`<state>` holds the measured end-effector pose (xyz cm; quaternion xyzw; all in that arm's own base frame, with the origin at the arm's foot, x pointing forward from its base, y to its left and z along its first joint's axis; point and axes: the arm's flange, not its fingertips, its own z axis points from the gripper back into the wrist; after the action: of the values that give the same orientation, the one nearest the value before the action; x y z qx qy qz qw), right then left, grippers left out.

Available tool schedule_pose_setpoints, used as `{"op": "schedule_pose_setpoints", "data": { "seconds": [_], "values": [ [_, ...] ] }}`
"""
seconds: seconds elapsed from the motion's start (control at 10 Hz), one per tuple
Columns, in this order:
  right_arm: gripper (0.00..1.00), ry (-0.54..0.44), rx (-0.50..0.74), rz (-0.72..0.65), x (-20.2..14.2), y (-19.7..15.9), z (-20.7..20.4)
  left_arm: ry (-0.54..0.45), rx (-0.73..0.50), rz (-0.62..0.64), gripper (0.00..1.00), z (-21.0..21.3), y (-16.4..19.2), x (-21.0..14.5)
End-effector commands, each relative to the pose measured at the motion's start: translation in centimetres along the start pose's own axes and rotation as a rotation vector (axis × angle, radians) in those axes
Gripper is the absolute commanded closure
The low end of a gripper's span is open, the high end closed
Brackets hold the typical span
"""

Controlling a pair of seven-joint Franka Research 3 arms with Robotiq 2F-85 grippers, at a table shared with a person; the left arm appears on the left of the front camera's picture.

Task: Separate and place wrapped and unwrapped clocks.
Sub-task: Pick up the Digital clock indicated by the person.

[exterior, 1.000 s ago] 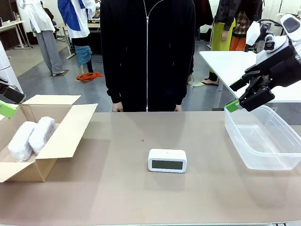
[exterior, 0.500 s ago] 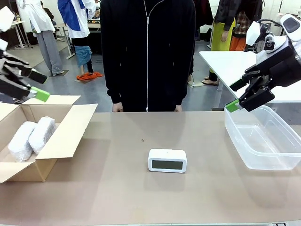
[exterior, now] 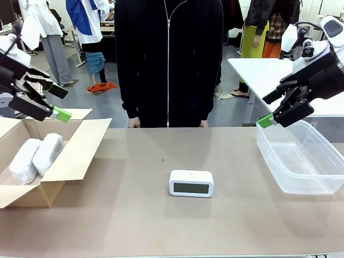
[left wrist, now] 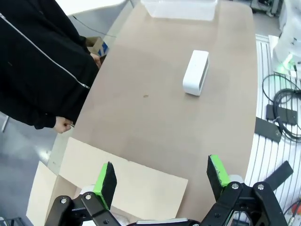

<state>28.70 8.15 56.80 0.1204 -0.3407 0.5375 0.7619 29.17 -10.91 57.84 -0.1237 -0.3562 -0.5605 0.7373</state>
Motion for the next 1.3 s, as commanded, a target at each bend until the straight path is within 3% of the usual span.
{"op": "schedule_pose_setpoints", "data": {
  "seconds": [0.0,1.2],
  "values": [
    [0.0,-0.017,0.021,-0.015,0.04,-0.01,-0.19,-0.028,0.007,0.018,0.0,0.21,0.06,0.21],
    [0.0,-0.017,0.021,-0.015,0.04,-0.01,-0.19,-0.028,0.007,0.018,0.0,0.21,0.06,0.21]
  ]
}}
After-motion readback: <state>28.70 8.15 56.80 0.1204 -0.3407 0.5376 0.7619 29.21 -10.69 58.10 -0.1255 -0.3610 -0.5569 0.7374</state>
